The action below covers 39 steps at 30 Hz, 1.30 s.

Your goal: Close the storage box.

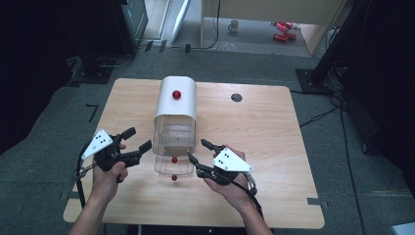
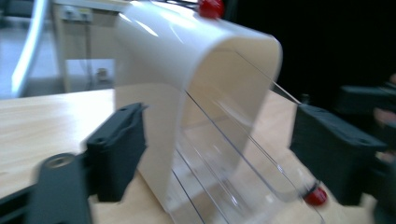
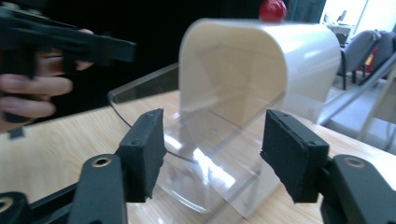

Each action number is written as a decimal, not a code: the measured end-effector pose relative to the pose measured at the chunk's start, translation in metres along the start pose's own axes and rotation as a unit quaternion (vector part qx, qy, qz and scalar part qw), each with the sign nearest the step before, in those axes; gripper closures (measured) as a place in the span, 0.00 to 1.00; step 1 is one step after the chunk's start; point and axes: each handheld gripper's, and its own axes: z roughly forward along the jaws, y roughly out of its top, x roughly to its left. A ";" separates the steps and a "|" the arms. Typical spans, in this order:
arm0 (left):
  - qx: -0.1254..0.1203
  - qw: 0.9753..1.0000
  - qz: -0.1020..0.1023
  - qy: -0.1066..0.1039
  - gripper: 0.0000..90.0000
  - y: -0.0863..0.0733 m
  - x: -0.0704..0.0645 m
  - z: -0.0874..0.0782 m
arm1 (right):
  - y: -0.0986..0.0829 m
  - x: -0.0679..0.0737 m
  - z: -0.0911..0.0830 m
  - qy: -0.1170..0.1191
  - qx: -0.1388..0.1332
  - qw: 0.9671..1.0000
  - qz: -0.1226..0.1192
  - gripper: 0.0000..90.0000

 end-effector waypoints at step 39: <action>0.063 0.963 0.158 0.206 0.87 0.035 -0.040 0.078 | -0.044 0.062 0.021 -0.006 0.084 0.993 0.087 0.80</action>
